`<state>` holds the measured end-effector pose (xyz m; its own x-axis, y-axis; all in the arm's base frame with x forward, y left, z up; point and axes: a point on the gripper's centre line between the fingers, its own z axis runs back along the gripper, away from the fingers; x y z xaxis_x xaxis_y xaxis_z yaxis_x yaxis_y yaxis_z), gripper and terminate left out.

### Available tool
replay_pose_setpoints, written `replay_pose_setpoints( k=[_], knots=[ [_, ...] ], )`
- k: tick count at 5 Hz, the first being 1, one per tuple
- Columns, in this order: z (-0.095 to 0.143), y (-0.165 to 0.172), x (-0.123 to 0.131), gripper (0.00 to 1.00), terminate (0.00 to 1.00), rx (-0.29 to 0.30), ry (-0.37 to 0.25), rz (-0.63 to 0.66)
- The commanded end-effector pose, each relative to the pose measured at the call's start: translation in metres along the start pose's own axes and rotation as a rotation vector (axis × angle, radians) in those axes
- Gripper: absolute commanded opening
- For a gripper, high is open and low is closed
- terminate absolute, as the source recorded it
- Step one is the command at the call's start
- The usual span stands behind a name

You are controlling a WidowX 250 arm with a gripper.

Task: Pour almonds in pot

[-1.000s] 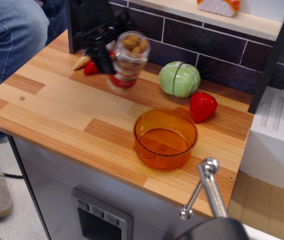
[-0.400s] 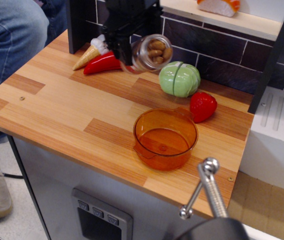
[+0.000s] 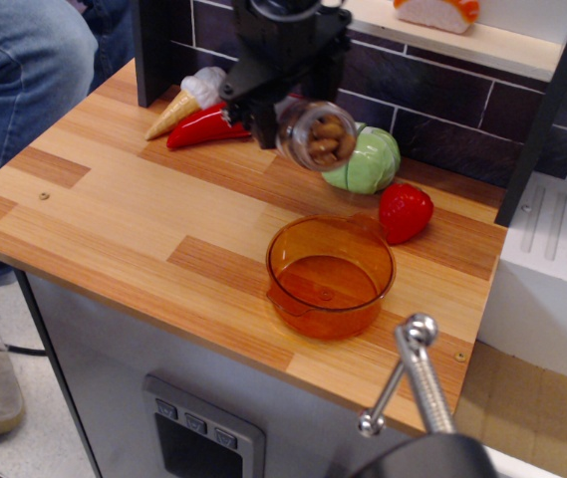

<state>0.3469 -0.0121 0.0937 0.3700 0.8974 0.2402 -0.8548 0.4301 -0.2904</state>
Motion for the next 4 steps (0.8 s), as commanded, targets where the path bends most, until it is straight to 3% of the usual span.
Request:
replay_pose_setpoints(
  k=[1,4],
  knots=[
    [0.016,-0.003,-0.012,0.00,0.00,-0.211,-0.159,-0.087],
    [0.012,-0.010,-0.029,0.00,0.00,-0.349,-0.340,-0.159]
  ],
)
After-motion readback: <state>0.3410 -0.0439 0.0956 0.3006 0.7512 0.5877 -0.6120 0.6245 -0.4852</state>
